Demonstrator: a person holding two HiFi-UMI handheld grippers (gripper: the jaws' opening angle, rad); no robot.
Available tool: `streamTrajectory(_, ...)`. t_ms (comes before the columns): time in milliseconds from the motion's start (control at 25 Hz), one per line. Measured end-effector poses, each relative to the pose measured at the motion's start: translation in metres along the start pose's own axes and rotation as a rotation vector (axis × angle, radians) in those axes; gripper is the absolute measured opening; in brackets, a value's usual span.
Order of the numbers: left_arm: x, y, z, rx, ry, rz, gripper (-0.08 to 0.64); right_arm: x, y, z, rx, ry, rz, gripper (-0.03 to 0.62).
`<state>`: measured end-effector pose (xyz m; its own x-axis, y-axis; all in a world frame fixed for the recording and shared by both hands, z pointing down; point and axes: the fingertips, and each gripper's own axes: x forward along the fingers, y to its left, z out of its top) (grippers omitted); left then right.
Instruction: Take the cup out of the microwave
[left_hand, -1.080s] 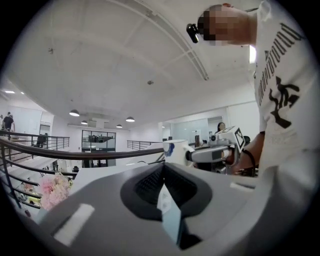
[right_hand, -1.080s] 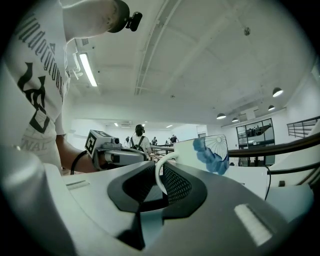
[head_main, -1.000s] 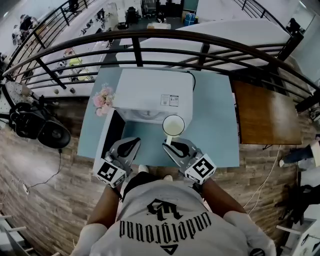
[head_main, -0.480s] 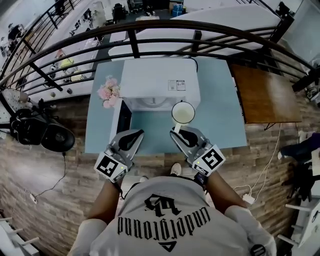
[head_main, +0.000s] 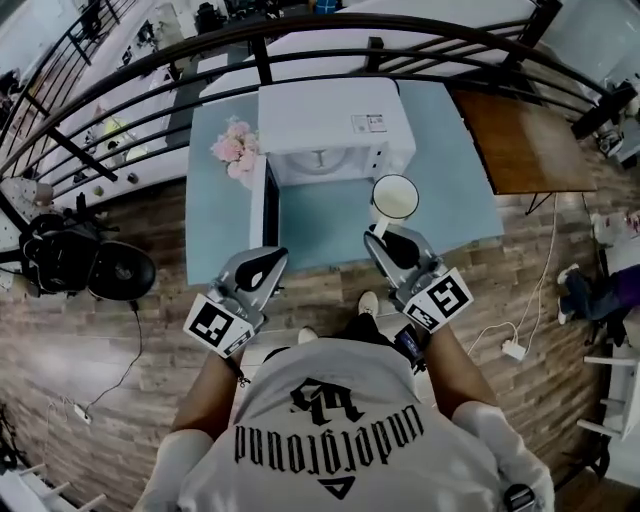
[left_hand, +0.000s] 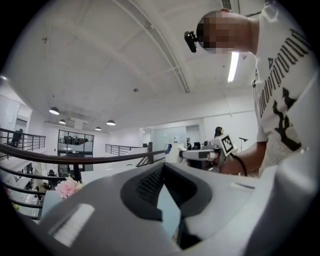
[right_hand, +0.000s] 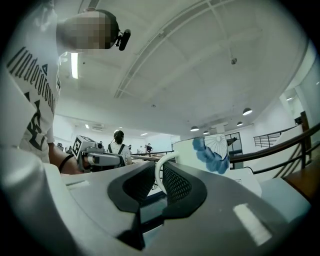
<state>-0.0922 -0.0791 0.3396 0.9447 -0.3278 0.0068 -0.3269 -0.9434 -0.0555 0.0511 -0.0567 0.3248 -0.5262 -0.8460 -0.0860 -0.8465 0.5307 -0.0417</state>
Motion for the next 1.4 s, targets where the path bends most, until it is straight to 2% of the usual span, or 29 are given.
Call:
streamTrajectory(240,-0.024,-0.017,0.009,-0.009,-0.016,-0.060,0.051,-0.022,0.033,0.012,-0.012,0.007,-0.048,0.049)
streamTrajectory(400,-0.031,-0.024,0.022,-0.028,-0.052,-0.045,0.051,-0.038,0.038,0.017,-0.014,0.009,-0.033,0.049)
streamTrajectory(640,-0.027,-0.060,0.029,-0.012,-0.051,-0.008,0.051,-0.080,0.044,0.025,0.003,0.001,0.011,0.049)
streamTrajectory(1000,-0.007,-0.158,0.025,-0.025,-0.017,0.045,0.051,-0.172,0.048,0.012,0.054,0.024,0.106,0.049)
streamTrajectory(1400,-0.008,-0.264,0.020,-0.022,0.010,0.077,0.051,-0.275,0.068,0.006,0.080,0.042,0.132,0.049)
